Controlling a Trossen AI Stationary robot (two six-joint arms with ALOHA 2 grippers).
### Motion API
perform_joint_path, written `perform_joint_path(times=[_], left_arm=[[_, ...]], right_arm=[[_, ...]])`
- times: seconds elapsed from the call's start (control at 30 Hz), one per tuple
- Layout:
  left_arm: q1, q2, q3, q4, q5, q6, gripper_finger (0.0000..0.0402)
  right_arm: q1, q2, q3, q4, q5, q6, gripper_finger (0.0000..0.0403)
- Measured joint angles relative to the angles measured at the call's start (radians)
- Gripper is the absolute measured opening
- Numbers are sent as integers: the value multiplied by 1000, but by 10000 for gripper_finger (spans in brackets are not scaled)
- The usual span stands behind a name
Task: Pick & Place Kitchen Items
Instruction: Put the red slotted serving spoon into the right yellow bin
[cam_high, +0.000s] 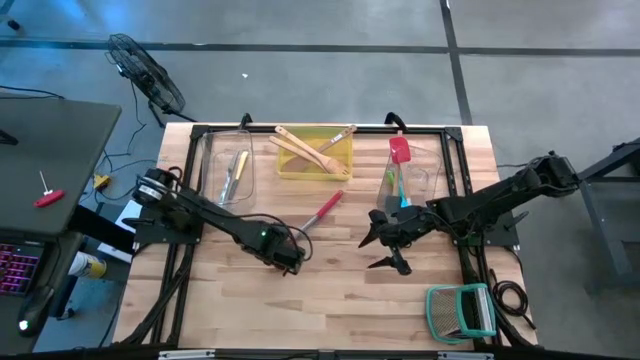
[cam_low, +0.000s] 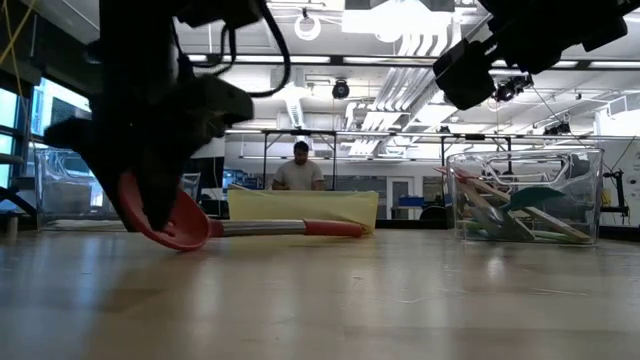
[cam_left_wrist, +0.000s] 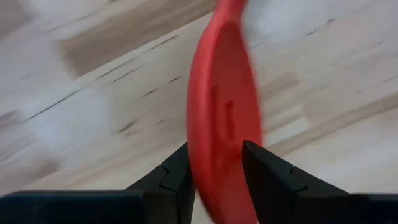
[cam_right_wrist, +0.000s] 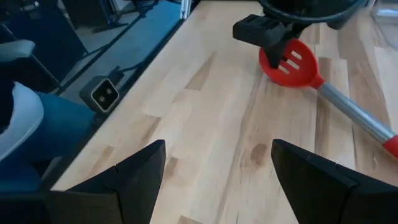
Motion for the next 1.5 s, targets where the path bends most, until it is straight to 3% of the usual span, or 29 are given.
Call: perform_joint_path(times=[0.23, 0.47, 0.83, 1.0, 1.27, 1.5], left_arm=[[0, 29, 2, 28, -9, 5, 111], [-1, 39, 4, 28, -23, 51, 25], [-3, 44, 25, 3, -112, 105, 24], [5, 47, 120, -83, -244, 169, 24], [6, 44, 352, -377, -442, 214, 24], [14, 44, 536, -650, -562, 217, 24]], right_arm=[[6, 0, 0, -2, 4, 0, 286], [6, 0, 0, -3, 8, 0, 286], [6, 0, 0, -2, 2, 16, 286], [6, 0, 0, -2, -8, 16, 286], [8, 0, 0, 7, -164, 15, 286], [45, 0, 0, 7, -157, -12, 286]])
